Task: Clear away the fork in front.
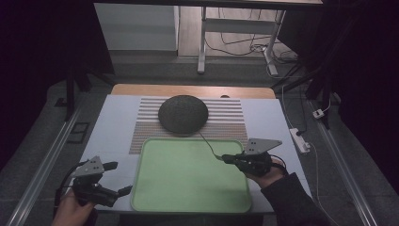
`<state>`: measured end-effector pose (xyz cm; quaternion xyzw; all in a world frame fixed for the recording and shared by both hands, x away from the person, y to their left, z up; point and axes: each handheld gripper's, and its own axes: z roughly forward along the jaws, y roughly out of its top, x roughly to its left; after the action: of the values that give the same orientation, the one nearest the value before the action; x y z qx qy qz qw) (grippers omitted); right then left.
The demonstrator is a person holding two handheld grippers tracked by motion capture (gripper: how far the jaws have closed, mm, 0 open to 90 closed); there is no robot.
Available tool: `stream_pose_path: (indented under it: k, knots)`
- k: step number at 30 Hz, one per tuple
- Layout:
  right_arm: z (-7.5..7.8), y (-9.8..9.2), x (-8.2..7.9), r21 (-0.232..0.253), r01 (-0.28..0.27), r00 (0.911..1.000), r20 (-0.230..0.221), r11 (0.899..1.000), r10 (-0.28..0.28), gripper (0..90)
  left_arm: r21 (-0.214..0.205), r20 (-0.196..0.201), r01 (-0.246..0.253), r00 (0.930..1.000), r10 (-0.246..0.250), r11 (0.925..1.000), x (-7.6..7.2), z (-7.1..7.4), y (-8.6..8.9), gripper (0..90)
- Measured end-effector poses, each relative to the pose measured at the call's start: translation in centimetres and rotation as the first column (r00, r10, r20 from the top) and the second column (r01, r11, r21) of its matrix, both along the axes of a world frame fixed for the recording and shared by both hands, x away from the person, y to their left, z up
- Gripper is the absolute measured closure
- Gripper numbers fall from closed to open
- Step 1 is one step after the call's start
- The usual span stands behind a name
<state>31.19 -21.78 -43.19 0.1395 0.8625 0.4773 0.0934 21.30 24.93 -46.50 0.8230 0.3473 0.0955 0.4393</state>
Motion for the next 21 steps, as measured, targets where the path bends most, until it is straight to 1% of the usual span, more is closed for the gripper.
stream_pose_path:
  k: [2, 4, 9, 14, 17, 21]
  knots:
    - [0.0, -0.1, -0.3, 0.013, -0.019, 0.9996, -0.022, 1.0, 0.019, 90.0, -0.003, -0.009, 0.02, 0.9998, -0.02, 0.9998, 0.5, 0.0, -0.4, 0.0]
    - [-0.1, -0.2, -0.6, 0.022, -0.04, 0.9983, -0.041, 0.999, 0.041, 90.0, 0.005, -0.009, 0.038, 0.9992, -0.038, 0.9993, 1.0, 0.1, -0.8, 0.0]
    - [-0.2, -0.1, -1.5, 0.04, -0.098, 0.9928, -0.065, 0.994, 0.1, 90.0, 0.03, -0.002, 0.096, 0.9954, -0.096, 0.995, 2.1, 0.6, -2.1, 0.0]
    - [-0.2, 0.3, -2.1, 0.065, -0.165, 0.9817, -0.084, 0.984, 0.171, 89.9, 0.038, -0.02, 0.129, 0.9916, -0.128, 0.991, 3.0, 0.9, -3.5, 0.0]
    - [-0.2, 0.8, -2.3, 0.066, -0.196, 0.9748, -0.096, 0.978, 0.202, 89.9, 0.065, -0.018, 0.16, 0.9871, -0.159, 0.985, 3.4, 1.0, -4.4, 0.0]
    - [-0.3, 1.6, -2.7, 0.061, -0.241, 0.9634, -0.106, 0.969, 0.246, 89.9, 0.083, -0.029, 0.218, 0.976, -0.216, 0.9725, 4.2, 1.2, -5.6, 0.0]
